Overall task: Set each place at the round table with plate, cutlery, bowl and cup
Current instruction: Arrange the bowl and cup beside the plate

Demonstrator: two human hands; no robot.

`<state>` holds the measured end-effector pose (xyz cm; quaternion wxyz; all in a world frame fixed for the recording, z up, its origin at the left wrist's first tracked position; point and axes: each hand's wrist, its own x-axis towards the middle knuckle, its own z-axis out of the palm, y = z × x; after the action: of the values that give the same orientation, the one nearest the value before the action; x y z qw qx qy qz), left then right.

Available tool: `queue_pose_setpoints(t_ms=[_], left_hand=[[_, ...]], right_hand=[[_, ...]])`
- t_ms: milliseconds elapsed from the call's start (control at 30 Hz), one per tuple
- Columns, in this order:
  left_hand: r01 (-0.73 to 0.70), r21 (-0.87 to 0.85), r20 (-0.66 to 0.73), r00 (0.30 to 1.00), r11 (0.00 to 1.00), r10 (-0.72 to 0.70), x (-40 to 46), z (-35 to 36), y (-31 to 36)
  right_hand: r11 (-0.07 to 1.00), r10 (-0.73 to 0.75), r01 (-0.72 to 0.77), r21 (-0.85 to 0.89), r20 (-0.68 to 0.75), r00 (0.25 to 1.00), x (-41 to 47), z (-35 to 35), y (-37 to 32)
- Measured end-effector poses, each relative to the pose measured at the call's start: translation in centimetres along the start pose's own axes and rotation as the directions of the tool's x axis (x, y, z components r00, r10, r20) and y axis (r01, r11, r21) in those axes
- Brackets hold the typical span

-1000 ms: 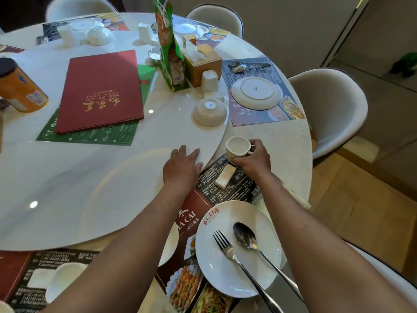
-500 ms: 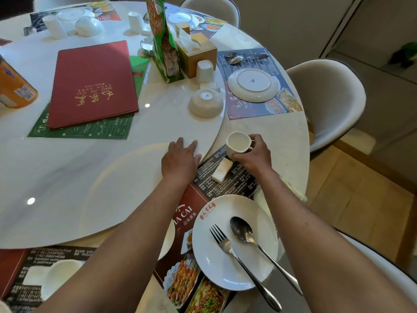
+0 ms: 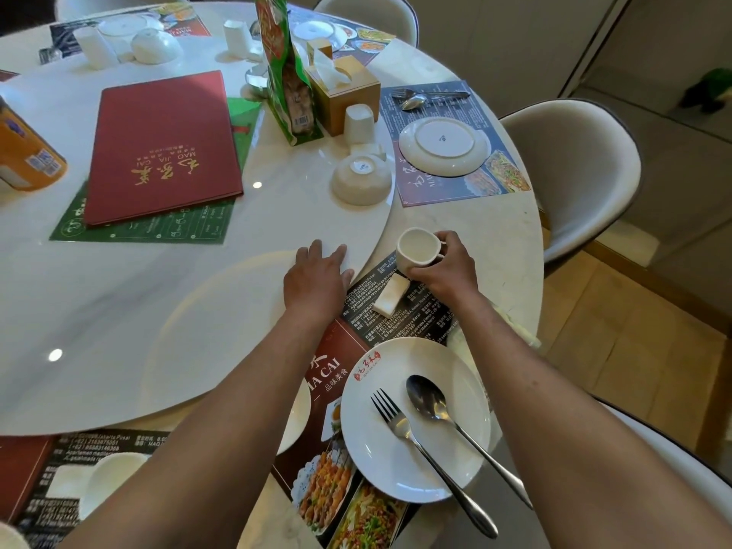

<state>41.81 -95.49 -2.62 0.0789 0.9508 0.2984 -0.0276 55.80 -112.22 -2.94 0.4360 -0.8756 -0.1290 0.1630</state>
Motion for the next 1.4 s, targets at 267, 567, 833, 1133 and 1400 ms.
queue_pose_setpoints(t_ms=[267,567,833,1133,1400], left_hand=[[-0.001,-0.043,0.047,0.999,0.999,0.003,-0.3,-0.8,0.0],[-0.125,-0.185,-0.143,0.985,0.975,0.099,-5.8,-2.1,1.7],[-0.2,-0.169,-0.271,0.951,0.965,0.149,-13.8,-2.8,4.3],[-0.033,-0.216,-0.278,0.96,0.976,-0.029,-25.3,-1.8,8.9],[0.142,-0.308,-0.154,0.968,0.941,-0.196,-32.7,-0.1,11.7]], right_hand=[[0.998,0.002,-0.002,-0.059,0.004,1.0,-2.9,-1.3,-1.1],[0.982,-0.029,-0.008,-0.187,-0.192,0.981,-11.4,-5.6,-0.4],[0.83,-0.315,0.186,-0.525,-0.167,0.934,-18.6,-7.8,1.2],[0.756,-0.429,0.339,-0.561,-0.032,0.903,-24.6,-10.8,4.2],[0.817,-0.334,0.305,-0.489,0.03,0.942,-28.7,-11.1,6.7]])
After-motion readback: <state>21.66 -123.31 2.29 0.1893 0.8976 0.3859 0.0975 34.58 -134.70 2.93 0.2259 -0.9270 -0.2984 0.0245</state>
